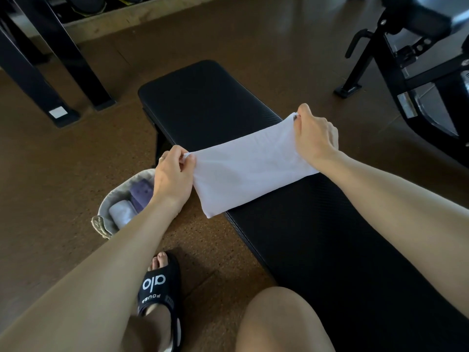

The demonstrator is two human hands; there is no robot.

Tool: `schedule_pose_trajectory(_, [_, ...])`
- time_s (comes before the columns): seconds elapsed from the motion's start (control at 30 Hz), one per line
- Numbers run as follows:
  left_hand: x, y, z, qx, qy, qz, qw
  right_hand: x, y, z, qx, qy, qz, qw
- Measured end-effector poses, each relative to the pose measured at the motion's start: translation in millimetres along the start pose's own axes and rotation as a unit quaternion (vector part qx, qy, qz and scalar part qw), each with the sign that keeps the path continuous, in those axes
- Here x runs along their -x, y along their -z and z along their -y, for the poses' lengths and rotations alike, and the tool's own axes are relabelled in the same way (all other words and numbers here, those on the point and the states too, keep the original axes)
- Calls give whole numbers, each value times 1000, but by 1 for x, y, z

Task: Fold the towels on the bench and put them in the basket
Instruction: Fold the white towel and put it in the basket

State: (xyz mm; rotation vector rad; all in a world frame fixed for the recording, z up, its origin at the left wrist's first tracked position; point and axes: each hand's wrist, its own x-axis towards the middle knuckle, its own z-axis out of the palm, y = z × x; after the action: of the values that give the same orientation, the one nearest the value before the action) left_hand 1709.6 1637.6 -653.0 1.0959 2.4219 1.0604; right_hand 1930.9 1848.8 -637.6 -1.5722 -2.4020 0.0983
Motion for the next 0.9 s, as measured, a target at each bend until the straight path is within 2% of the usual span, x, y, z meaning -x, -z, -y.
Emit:
schedule_pose_trajectory(0.23, [-4,-8,-3,33,64,-4,997,-9,-10,8,33,-37,46,998])
schedule_pose_trajectory(0.3, [-3,-9,-6,36,104,11,994,-9,-7,12,81,-29,53,995])
schedule_pose_trajectory(0.37, [0,-10,-12,71,193,51,977,-5,0,19,139,15,13,990])
schedule_pose_trajectory(0.4, [2,-11,-15,103,236,77,963,2,2,27,132,53,-31,989])
schedule_pose_trajectory(0.47, [6,-13,-19,162,292,126,934,26,1,54,44,163,-91,981])
schedule_pose_trajectory(0.5, [8,-14,-19,177,305,152,924,42,-4,68,-11,216,-90,972])
schedule_pose_trajectory(0.57, [9,-17,-16,189,321,185,909,73,-11,92,-65,266,8,962])
schedule_pose_trajectory(0.63, [13,-19,-15,207,334,191,900,89,-14,97,-41,253,133,957])
schedule_pose_trajectory(0.67, [14,-21,-14,213,331,183,901,91,-15,94,-21,248,161,955])
schedule_pose_trajectory(0.8, [17,-25,-11,200,287,142,926,79,-15,75,23,241,169,956])
schedule_pose_trajectory(0.9, [18,-23,-8,169,260,123,943,65,-11,48,31,196,179,964])
